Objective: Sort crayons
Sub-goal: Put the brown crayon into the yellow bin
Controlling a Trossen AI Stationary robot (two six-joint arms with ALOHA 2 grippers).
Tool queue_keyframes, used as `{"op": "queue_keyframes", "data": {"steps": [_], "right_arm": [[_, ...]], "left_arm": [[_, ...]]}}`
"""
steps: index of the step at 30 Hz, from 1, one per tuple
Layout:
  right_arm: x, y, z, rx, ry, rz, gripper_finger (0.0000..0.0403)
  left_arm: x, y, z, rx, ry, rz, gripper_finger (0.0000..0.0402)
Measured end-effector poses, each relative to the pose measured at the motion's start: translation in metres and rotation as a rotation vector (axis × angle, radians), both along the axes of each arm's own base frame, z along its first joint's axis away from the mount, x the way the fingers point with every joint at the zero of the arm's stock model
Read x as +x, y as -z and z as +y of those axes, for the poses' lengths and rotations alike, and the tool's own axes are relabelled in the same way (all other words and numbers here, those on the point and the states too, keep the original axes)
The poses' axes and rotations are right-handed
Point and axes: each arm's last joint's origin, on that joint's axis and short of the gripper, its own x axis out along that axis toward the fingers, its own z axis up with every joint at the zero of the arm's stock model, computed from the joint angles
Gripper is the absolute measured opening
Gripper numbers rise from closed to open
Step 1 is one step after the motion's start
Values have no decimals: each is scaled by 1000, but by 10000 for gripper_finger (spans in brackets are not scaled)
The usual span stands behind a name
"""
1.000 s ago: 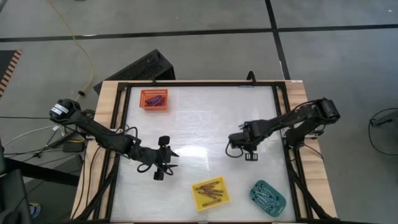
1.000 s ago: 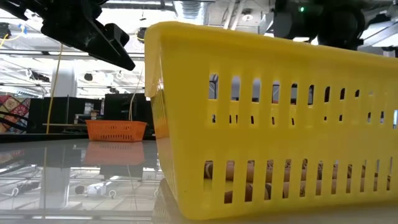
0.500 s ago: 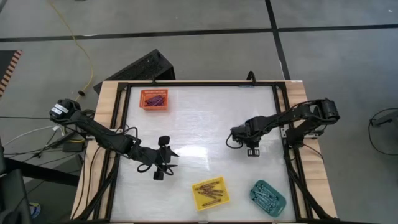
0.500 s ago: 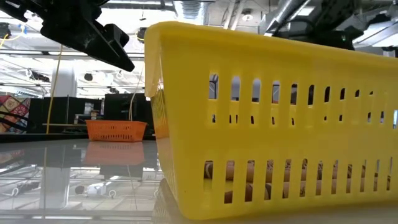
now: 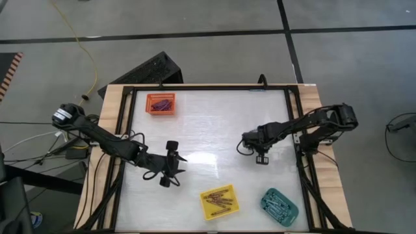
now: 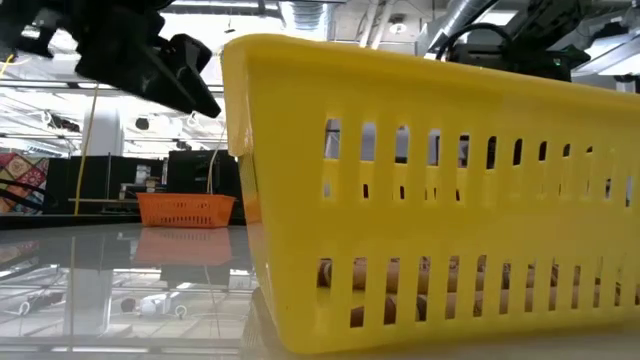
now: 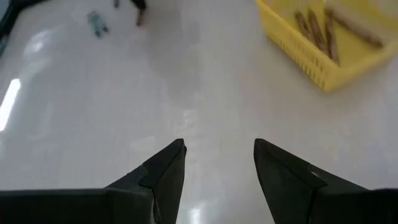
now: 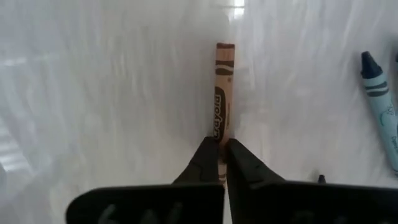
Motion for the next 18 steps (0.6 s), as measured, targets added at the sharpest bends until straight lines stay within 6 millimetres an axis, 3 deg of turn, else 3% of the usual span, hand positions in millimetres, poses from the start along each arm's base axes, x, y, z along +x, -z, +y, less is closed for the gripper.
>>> {"op": "queue_keyframes", "data": {"steps": [2, 6, 11, 18], "right_arm": [[1, 0, 3, -3, 34, -11, 6], [5, -11, 11, -8, 76, -93, 2], [14, -45, 26, -19, 67, -242, 1], [27, -110, 56, -109, 21, -525, 0]], "left_arm": [[1, 2, -1, 56, 48, 9, 181], [5, -1, -1, -13, 63, -26, 181], [15, -11, 8, -122, 49, -130, 181], [25, -36, 10, -150, 71, -393, 181]]}}
